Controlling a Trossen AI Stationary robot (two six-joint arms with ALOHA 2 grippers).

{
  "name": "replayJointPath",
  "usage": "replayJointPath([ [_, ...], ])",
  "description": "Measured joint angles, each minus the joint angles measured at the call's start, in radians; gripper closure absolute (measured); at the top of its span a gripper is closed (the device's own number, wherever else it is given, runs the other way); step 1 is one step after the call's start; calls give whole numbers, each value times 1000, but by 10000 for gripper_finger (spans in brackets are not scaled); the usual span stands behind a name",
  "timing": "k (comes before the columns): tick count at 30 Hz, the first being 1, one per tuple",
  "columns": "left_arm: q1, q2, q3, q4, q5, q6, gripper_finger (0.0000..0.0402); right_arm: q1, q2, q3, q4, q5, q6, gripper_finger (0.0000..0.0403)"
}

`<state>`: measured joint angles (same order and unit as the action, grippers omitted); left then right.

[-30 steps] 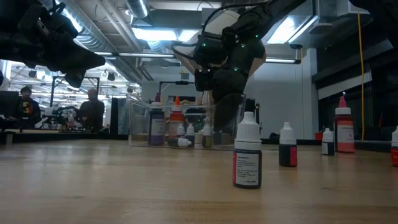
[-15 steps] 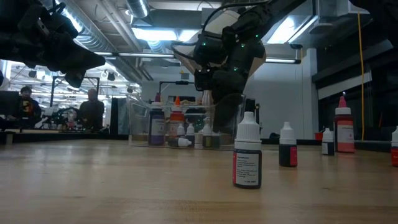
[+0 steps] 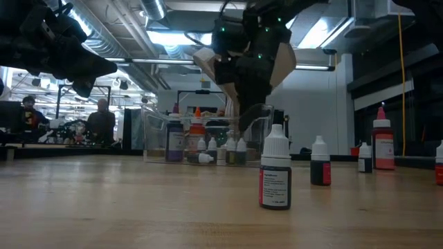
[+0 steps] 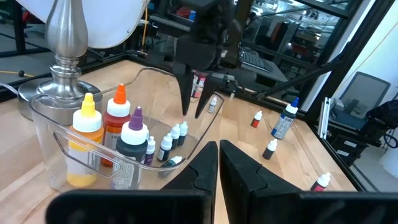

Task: Pick & Place food coloring
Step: Put the small green food coloring bottle into the container

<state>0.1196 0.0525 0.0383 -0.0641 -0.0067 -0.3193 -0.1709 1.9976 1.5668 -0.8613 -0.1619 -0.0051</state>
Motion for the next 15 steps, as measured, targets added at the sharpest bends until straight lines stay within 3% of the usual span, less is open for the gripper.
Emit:
replayJointPath([
  [4,0,0,0,0,0,0,387,23,0,60,-73,63,-1,303],
  [11,0,0,0,0,0,0,386,85,-46,115,-235,79,50,303],
  [15,0,0,0,0,0,0,386,144,-136,102,-296,192,115,303],
])
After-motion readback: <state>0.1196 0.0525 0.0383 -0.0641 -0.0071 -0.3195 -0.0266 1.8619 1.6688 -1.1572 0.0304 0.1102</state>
